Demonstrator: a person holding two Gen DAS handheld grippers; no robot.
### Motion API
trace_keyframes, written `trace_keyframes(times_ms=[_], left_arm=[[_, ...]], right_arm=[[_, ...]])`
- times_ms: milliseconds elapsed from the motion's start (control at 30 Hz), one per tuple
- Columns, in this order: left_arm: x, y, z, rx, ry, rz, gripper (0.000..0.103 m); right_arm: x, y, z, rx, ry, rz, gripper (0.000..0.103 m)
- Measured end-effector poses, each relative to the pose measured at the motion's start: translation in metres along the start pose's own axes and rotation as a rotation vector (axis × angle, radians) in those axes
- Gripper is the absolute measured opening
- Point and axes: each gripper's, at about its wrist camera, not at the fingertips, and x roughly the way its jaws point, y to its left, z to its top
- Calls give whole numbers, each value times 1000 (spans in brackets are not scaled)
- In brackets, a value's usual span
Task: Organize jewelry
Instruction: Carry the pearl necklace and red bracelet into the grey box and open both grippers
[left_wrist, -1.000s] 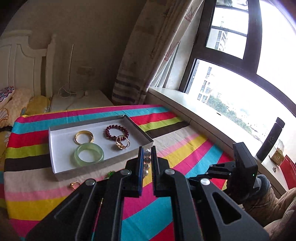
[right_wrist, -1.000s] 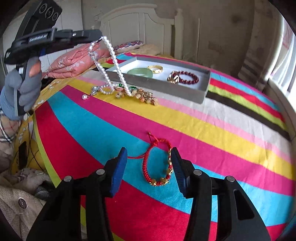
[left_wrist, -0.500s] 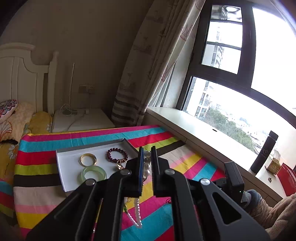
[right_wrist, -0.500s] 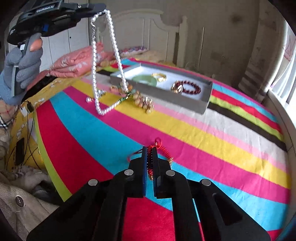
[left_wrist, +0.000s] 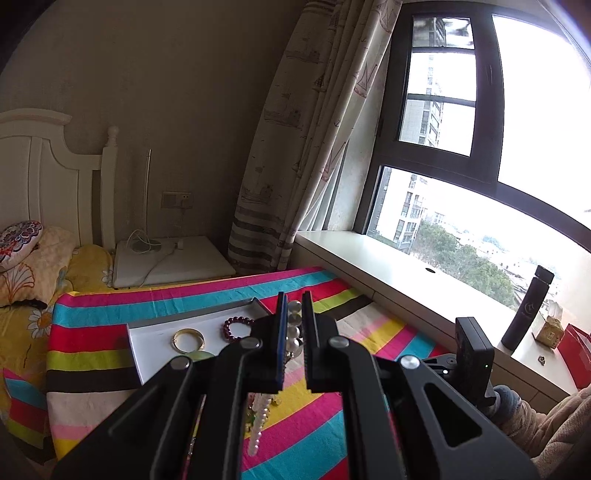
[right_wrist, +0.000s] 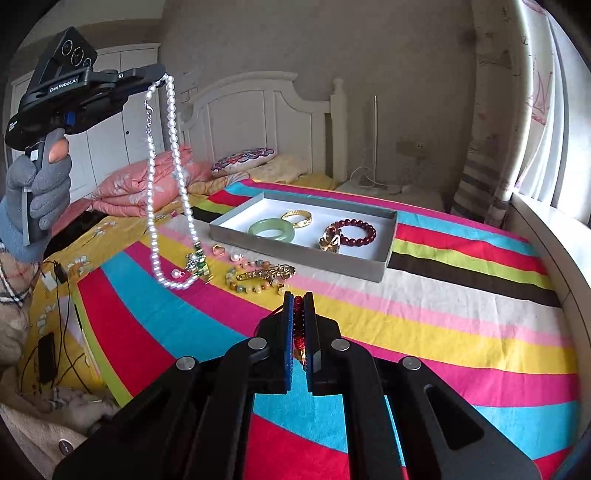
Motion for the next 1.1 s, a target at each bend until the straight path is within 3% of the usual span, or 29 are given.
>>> trace_keyframes(times_ms=[400,800,933,1100], left_arm=[[60,20,48,14,47,78,7],[138,33,85,-24,37,144,7],[168,55,79,-59,34,223,7],[202,104,29,-121,153,319,7]], right_arm=[[33,4,36,-52,14,-12,6],[104,-40,86,21,61,-28,6],[137,-57,101,70,73,-64,6],[176,-72,109,128,115,-87,6]])
